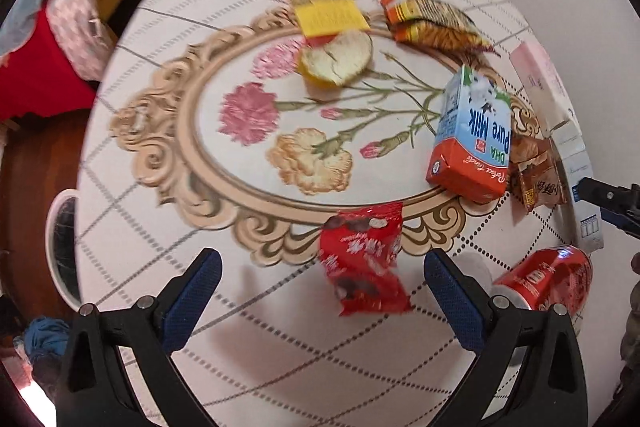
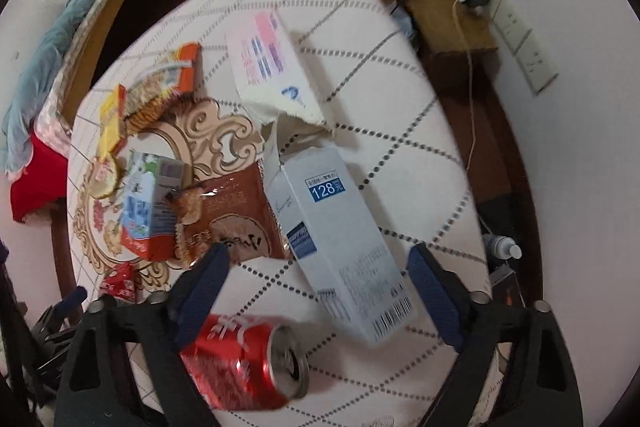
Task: Collect trash
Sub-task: 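Grasp the red snack wrapper with the left tool while the right tool grasps the white box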
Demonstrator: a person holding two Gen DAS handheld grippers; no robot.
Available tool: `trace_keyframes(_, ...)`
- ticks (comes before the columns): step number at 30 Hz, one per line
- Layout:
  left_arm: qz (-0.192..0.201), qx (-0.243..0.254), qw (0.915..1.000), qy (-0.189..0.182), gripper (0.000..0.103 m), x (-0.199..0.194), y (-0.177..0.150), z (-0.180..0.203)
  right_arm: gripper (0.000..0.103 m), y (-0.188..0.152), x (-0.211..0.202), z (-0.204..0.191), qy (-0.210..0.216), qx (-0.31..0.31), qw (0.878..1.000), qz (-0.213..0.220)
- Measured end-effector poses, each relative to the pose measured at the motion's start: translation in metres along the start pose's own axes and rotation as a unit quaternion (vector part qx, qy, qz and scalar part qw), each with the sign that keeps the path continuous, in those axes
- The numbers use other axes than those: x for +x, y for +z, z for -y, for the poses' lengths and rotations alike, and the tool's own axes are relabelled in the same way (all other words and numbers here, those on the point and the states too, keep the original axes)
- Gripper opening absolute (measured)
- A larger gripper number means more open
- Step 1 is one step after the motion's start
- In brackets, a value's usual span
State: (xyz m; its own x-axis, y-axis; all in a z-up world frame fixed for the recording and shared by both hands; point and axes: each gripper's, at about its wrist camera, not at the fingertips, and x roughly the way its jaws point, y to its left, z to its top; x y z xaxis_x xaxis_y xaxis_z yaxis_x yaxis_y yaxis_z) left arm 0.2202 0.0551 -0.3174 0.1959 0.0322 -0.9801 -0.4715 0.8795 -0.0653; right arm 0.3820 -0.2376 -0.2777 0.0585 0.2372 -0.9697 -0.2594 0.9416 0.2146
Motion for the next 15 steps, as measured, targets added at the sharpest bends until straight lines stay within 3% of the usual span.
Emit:
trace_keyframes(2,0.002,0.008,1.0,0.002,0.086,0.004,0.001,0.004,0.072,0.0,0.008,0.001,0.005,-0.005,1.0,-0.009)
trace_keyframes(3,0.001,0.011,0.9999,0.004,0.071,0.005,0.002,0.006,0.065,-0.002,0.009,0.001,0.01,-0.007,1.0,-0.011)
trace_keyframes(4,-0.001,0.015,0.9999,0.005,0.055,0.007,0.001,0.008,0.053,-0.004,0.009,0.0,0.014,-0.009,1.0,-0.013)
trace_keyframes(6,-0.001,0.024,0.9997,0.011,0.033,0.008,-0.001,0.013,0.052,-0.008,0.007,0.004,0.017,-0.009,1.0,-0.013)
trace_keyframes(15,0.022,0.046,0.9983,0.028,0.026,0.002,-0.017,0.031,0.048,-0.038,-0.007,0.021,0.015,-0.004,1.0,-0.007)
